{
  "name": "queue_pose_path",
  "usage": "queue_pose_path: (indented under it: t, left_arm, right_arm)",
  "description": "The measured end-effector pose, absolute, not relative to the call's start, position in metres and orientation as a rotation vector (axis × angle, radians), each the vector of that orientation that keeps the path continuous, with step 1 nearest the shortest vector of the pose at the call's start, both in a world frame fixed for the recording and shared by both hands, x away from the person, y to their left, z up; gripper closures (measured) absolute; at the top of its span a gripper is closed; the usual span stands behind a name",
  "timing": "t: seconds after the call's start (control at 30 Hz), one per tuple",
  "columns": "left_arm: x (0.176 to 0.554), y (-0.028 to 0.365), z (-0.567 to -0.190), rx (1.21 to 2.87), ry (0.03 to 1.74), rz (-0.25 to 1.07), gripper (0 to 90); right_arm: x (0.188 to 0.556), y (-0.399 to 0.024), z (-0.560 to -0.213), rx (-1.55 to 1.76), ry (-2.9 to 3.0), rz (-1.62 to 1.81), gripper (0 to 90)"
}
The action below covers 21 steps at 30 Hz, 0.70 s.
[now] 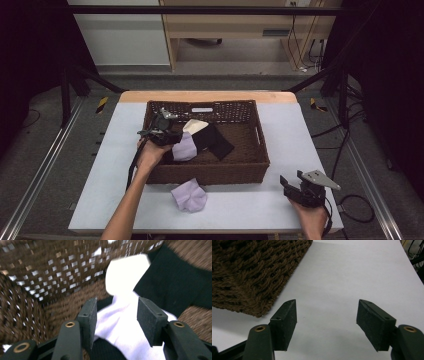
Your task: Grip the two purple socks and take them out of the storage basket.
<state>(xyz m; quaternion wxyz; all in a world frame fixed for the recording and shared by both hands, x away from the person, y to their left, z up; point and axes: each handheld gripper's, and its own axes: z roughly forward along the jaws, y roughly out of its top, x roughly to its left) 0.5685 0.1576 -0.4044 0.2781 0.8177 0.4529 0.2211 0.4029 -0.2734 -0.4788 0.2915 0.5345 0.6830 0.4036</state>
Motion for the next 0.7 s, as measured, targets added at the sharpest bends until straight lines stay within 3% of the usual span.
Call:
queue_pose_path:
  t: [0.2, 0.3, 0.7]
  left_arm:
    - [0.576, 0.160, -0.411, 2.208, 1.303, 0.528, 48.7]
    - [0.579, 0.162, -0.413, 2.212, 1.352, 0.493, 53.4]
    - [0.584, 0.160, -0.422, 2.307, 1.418, 0.487, 55.7]
  right_arm:
    - [0.403, -0.273, -0.479, 1.417, 1.828, 1.071, 32.8]
    - [0.403, -0.273, -0.479, 1.421, 1.828, 1.072, 32.8]
    - [0.403, -0.273, -0.479, 1.420, 1.828, 1.078, 32.8]
